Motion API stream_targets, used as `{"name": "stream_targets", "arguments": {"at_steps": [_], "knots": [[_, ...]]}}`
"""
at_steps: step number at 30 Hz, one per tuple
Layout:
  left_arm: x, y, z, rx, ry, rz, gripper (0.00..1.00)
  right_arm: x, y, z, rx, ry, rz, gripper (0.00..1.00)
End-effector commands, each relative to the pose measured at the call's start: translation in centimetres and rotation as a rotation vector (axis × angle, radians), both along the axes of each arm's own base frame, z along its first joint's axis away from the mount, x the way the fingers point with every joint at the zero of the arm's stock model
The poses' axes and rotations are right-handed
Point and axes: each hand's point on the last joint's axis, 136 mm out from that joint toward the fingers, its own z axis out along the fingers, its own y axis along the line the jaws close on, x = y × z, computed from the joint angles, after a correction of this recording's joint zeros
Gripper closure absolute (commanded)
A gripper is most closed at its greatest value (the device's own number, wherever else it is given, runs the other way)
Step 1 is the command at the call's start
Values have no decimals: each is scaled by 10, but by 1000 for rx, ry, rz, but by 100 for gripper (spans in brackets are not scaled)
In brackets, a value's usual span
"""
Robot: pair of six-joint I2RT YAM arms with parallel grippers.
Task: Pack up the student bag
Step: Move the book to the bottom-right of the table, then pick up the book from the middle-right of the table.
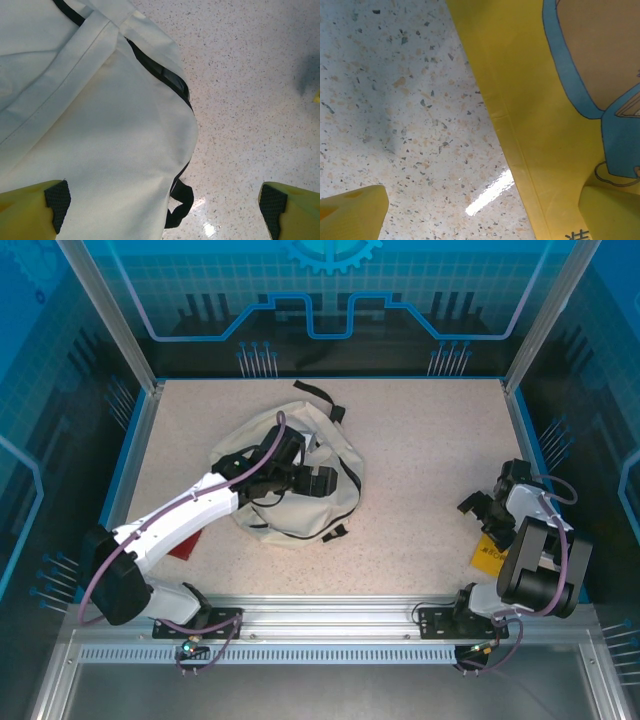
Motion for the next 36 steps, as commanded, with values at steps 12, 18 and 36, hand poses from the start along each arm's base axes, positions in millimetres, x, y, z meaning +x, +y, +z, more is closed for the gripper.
{"name": "stream_targets", "arguments": {"at_steps": [12,18,36], "knots": [[8,-37,-1,-147,90,-23,1,48,142,2,474,-202,126,3],[8,-75,-14,-191,159,-73,1,59,190,10,493,-194,238,3],[-29,-185,-71,-225,449,-61,26,17,53,23,155,-93,230,16]]}}
